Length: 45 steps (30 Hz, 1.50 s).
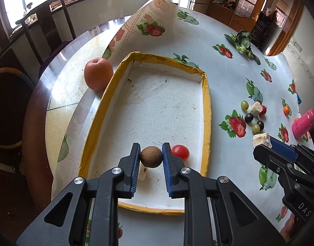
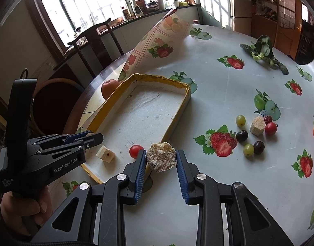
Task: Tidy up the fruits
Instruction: 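Carry the brown ball and beige cake with both tools into the yellow tray, then open the left tool dropping the ball while the right tool releases the cake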
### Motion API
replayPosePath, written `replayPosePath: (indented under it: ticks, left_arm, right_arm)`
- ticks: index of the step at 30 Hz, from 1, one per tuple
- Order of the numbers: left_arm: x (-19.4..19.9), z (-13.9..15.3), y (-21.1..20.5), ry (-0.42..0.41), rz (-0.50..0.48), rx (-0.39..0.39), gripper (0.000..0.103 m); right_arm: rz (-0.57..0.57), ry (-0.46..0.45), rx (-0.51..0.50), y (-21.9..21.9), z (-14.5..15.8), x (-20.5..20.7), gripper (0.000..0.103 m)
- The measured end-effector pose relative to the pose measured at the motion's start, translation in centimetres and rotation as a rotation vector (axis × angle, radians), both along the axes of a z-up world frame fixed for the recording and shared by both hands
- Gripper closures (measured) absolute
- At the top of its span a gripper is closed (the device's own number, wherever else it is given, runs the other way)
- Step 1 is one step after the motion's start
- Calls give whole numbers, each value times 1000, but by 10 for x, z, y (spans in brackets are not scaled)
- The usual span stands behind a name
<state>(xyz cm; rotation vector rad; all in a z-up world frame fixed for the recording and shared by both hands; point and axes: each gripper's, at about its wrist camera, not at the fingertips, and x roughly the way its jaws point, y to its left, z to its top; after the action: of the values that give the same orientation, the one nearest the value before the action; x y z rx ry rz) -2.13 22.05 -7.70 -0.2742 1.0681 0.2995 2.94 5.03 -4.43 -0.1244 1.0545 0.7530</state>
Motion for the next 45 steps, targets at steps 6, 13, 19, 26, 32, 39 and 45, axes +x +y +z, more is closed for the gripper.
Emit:
replayPosePath:
  ticks: [6, 13, 19, 26, 32, 39, 45]
  left_arm:
    - [10, -10, 22, 14, 33, -7, 84]
    - [21, -36, 35, 60, 51, -26, 84]
    - [32, -56, 36, 96, 40, -25, 84]
    - [39, -74, 36, 132, 27, -18, 84]
    - [40, -84, 33, 145, 30, -16, 83]
    - [36, -77, 34, 143, 58, -22, 63]
    - [30, -59, 26, 118, 50, -9, 63]
  right_arm:
    - [34, 21, 11, 31, -9, 10, 73]
    - [92, 40, -11, 77, -32, 27, 73]
    - [116, 73, -64, 102, -67, 40, 73]
    - [139, 97, -101, 114, -94, 44, 73]
    - [145, 108, -122, 116, -106, 47, 70]
    - [145, 103, -124, 111, -101, 49, 65]
    - [119, 79, -70, 93, -75, 47, 56]
